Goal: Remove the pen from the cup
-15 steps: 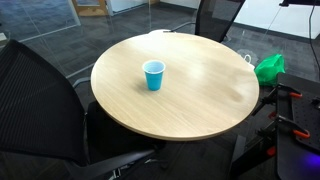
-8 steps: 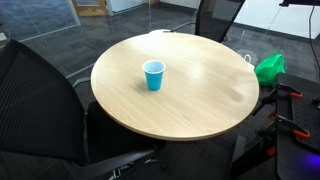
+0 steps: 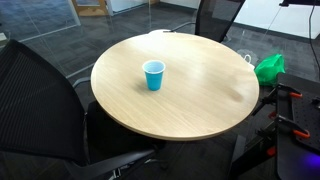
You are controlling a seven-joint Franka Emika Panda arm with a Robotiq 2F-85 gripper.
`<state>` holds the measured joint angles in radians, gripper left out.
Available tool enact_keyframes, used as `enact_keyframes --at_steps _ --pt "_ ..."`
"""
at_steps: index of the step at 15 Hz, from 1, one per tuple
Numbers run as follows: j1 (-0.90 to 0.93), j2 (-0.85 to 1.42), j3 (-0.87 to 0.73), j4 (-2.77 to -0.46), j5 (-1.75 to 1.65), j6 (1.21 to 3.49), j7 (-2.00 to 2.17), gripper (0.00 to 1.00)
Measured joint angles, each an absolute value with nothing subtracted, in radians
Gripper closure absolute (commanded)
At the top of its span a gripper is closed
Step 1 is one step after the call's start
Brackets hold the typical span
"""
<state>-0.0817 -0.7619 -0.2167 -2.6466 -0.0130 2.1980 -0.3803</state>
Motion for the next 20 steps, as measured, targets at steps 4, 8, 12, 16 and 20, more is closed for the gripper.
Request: enact_keyframes --at_steps 4,8,12,16,20 --pt "-0.047 -0.675 -0.220 -2.622 0.003 2.269 -0.380 0.00" --pt "0.024 -0.586 -0.261 -2.607 0.088 2.362 -0.443 0.00" --pt "0.118 -0.509 -0.341 -2.581 0.222 2.412 -0.620 0.00" --pt "0.191 -0.449 -0.418 -2.544 0.397 2.414 -0.885 0.00" --pt "0.221 -0.391 -0.452 -2.513 0.587 2.401 -1.161 0.00"
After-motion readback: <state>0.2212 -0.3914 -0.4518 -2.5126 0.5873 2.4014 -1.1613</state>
